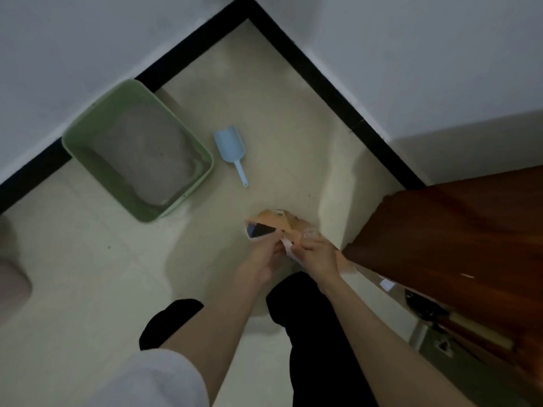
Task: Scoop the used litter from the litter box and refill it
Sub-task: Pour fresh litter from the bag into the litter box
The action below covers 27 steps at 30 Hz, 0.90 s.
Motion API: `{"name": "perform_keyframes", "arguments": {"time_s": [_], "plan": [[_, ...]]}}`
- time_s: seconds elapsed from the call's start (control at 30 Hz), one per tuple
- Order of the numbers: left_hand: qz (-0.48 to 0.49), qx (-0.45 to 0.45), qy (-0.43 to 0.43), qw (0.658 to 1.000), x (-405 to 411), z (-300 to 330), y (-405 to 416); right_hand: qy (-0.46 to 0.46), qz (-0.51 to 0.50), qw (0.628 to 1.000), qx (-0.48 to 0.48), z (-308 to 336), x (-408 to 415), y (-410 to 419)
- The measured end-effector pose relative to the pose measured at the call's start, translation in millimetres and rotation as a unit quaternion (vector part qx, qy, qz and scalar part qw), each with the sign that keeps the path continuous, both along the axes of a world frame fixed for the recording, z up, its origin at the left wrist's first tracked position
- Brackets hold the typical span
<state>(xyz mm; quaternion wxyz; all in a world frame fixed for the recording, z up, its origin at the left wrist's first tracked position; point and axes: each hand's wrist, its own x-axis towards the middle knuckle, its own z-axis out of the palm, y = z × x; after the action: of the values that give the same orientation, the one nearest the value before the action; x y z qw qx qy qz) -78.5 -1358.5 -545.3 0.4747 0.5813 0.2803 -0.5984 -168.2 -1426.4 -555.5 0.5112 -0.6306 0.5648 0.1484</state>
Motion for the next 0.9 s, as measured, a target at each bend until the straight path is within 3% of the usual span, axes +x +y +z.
{"name": "perform_keyframes", "arguments": {"time_s": [0.1, 0.23, 0.4, 0.67, 0.9], "plan": [[0.054, 0.023, 0.059, 0.997, -9.1, 11.5, 5.8, 0.046, 0.077, 0.996, 0.002, 17.2, 4.6, 0.7], [0.035, 0.085, 0.033, 0.995, -16.1, 5.4, 34.9, 0.066, 0.186, 0.98, -0.021, 40.2, 17.4, 0.7], [0.07, 0.107, 0.098, 0.987, -17.5, 24.8, 99.1, 0.063, 0.247, 0.967, -0.024, 74.5, 27.9, 4.9], [0.061, 0.138, -0.048, 0.987, 5.4, 92.7, 184.6, 0.116, 0.19, 0.975, 0.024, 155.0, 54.7, 56.7], [0.14, 0.17, -0.093, 0.971, -3.8, 169.0, 331.0, 0.093, 0.267, 0.959, -0.017, 240.1, 111.9, 171.5]]}}
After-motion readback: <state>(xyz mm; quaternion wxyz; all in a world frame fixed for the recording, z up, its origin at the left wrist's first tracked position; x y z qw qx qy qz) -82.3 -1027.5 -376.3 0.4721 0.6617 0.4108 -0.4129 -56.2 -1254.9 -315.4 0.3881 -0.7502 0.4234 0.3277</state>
